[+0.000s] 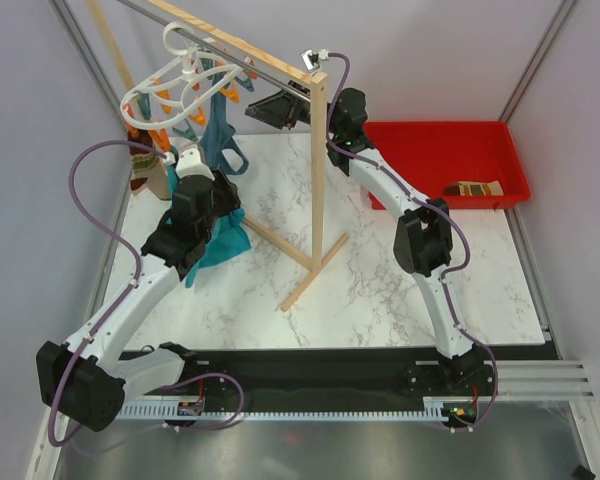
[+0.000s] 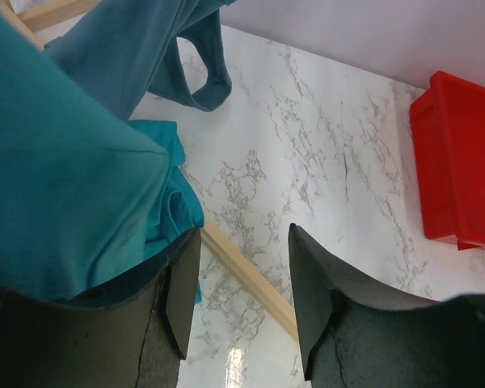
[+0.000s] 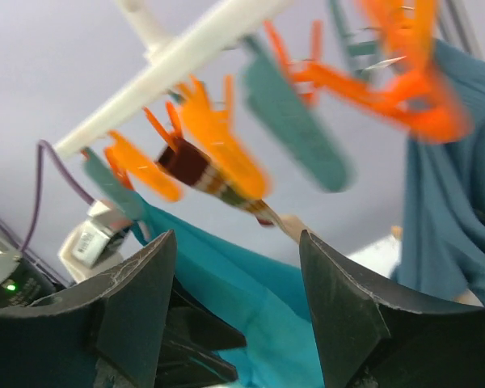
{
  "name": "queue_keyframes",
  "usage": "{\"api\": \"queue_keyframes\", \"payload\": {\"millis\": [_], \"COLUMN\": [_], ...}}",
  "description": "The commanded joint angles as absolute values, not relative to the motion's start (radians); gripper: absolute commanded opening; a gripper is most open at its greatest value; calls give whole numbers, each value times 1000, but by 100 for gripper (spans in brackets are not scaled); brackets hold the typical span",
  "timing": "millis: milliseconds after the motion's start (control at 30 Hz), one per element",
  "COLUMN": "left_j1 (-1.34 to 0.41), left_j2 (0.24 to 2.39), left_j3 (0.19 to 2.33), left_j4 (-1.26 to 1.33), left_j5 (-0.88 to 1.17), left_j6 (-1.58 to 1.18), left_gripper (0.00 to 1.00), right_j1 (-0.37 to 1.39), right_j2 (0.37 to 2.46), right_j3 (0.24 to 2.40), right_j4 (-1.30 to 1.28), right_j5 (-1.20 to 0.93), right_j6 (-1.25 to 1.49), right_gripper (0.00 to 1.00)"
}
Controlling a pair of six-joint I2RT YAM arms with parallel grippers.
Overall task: Clip the socks to the hanger
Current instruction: Open the clamp at the hanger.
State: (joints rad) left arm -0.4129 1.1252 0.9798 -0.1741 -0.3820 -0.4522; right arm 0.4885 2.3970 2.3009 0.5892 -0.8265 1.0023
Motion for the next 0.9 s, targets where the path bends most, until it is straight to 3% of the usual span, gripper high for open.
{"api": "queue_keyframes", "payload": {"millis": [0,567,667,867], "left_j1": [-405,-397,-393,-387], "left_j2": [1103,1100,1101,1095], "left_j3": [956,930,928,917], "left_j4": [-149,-143,-143,-143], "left_j5": [-373,-362,-351,-345], "left_j6": [-408,-426,-433,-433], "left_gripper": [55,55,55,55], "right_j1": [505,545,561,586], "right_j2": [2393,2468,2502,2545], "right_j3": [2303,2402,2460,2509], "right_j4": [831,743,729,724], "right_j5": [-778,-675,-652,-588], "right_j6": [1087,993,980,940], "right_gripper": [70,65,72,71]}}
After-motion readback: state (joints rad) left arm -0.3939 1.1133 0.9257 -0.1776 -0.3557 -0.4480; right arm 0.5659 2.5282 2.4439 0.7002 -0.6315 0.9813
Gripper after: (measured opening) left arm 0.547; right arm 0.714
